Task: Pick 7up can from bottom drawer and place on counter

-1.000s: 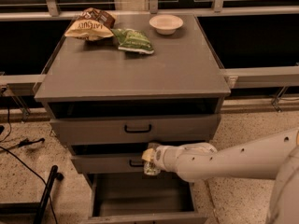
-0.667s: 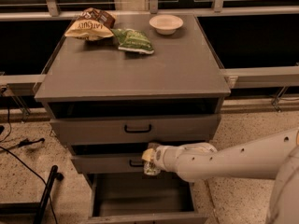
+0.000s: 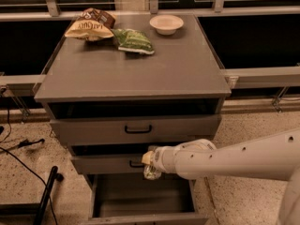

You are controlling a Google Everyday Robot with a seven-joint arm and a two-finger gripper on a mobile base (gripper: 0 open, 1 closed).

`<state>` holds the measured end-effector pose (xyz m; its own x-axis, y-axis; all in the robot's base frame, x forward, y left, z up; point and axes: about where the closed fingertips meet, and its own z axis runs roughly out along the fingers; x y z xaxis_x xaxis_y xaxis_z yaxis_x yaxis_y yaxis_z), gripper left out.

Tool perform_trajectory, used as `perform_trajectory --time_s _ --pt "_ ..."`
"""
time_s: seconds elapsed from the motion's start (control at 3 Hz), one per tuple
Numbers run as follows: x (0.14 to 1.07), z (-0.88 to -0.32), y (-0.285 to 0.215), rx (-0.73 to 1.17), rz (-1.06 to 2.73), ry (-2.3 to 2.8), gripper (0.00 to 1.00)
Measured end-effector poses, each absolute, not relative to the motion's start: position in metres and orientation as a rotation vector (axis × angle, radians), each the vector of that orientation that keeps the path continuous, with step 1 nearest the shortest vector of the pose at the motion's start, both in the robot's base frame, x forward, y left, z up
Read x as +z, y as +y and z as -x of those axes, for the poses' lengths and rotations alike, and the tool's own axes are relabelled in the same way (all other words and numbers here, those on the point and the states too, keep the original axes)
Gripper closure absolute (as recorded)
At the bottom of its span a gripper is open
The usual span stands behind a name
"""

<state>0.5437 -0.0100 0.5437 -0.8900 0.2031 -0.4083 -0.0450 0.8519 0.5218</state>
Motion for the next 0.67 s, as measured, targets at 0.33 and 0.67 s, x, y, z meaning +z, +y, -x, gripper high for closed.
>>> perform_trajectory --time_s 0.33,0.67 --pt "0.541 -0.528 -0.014 0.722 -0.153 2.648 1.00" --pt "0.543 -0.515 -0.022 0.692 -0.198 2.751 1.00"
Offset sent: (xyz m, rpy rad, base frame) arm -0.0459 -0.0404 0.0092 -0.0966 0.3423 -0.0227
